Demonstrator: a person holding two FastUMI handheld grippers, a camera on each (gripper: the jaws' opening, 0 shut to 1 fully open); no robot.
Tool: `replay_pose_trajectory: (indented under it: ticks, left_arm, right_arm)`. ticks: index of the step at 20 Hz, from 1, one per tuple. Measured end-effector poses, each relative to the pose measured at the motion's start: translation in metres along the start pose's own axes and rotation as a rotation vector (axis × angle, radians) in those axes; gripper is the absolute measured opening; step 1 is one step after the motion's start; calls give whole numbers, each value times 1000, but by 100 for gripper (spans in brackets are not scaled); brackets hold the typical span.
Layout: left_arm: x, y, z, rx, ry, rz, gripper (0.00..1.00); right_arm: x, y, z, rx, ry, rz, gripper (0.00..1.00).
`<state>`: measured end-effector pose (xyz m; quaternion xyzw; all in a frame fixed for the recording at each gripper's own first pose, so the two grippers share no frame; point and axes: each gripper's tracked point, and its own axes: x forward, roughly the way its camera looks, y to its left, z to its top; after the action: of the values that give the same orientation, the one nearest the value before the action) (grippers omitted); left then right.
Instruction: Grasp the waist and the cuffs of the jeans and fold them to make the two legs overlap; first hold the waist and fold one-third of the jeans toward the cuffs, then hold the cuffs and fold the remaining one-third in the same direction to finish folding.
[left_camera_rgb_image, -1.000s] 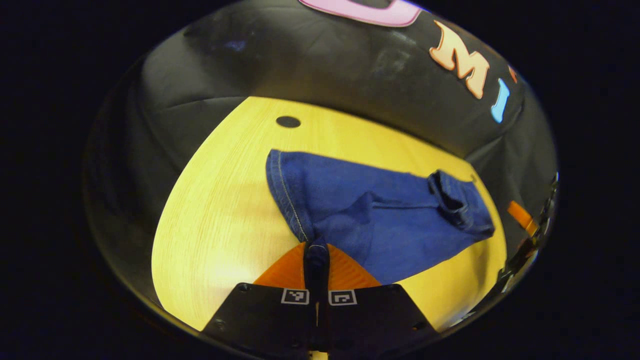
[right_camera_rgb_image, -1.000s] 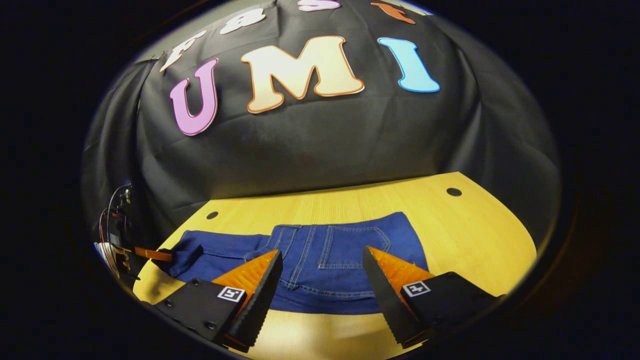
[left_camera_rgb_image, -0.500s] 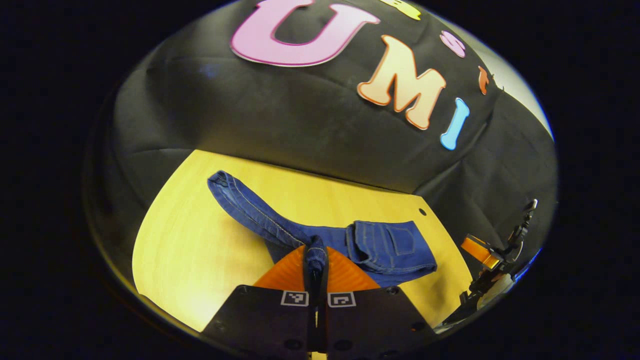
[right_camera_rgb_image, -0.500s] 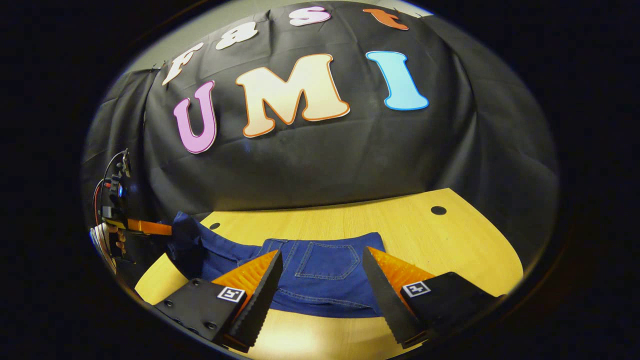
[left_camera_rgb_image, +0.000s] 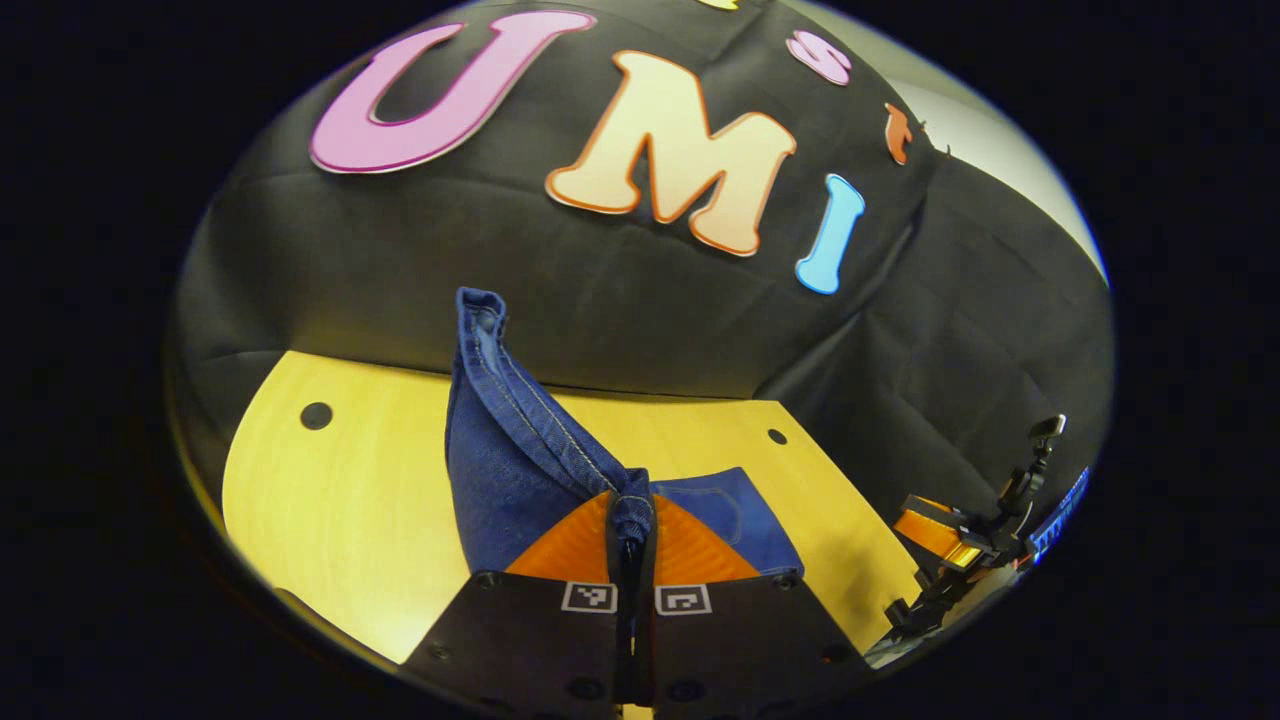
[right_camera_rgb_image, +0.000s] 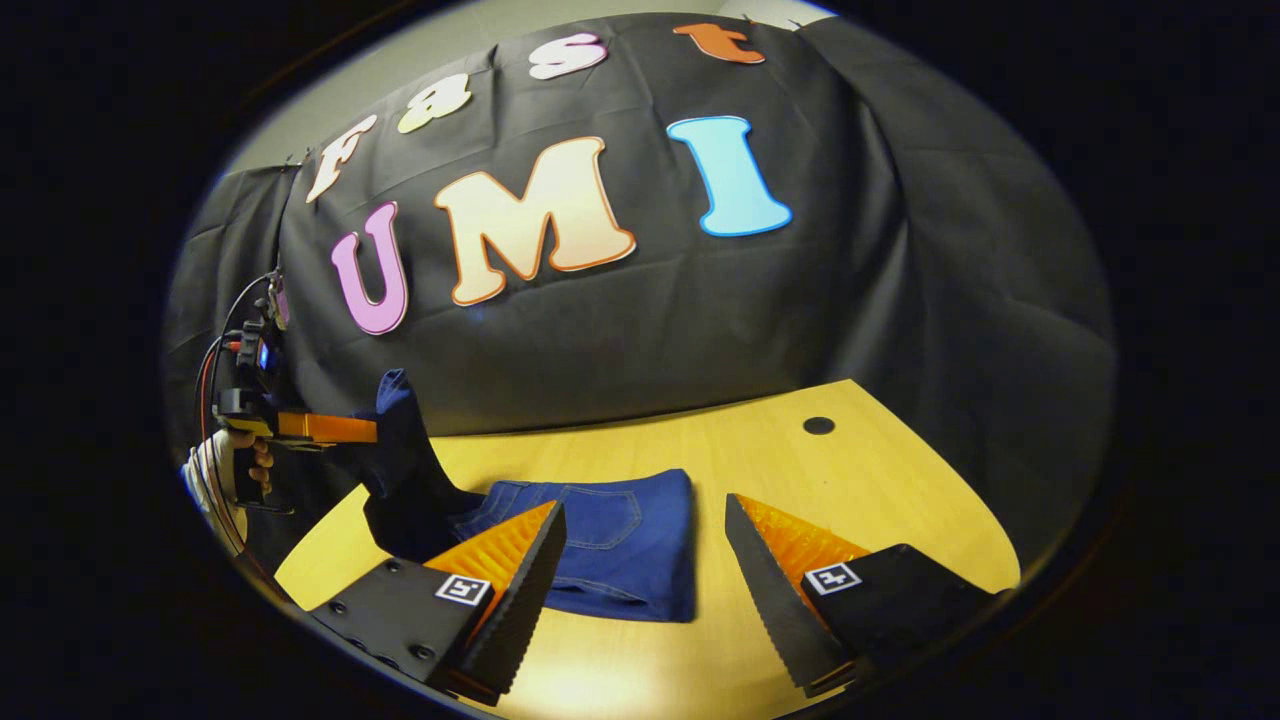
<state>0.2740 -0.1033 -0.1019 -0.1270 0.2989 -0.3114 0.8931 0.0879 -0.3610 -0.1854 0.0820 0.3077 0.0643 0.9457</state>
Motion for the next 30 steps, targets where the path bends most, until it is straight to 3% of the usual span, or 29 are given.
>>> replay_pose_trajectory:
  ticks: [8,13,17,19,23,26,30]
  left_arm:
    - [89,-87,-40,79,95,-119,0]
    - [125,-107,-90,151,145,-96,0]
    - [142,-109,-134,234,191,-30,0]
    - [141,-114,-133,233,147,-7,9]
    - [91,-110,-89,255,-44,125,93]
    - [19,-104,-44,292,-218,235,95]
    - [-74,-94,-19,311,-354,314,94]
  right_arm:
    - [-28,-77,-5,10,16,-79,98]
    - [-37,-102,-11,-6,31,-93,98]
    - [-35,-105,-16,-26,46,-72,98]
    - [-36,-101,-9,-57,23,-48,98]
    - [-38,-58,26,-124,-90,27,98]
    - [-50,-8,58,-149,-210,71,98]
    - [-83,64,84,-139,-330,129,98]
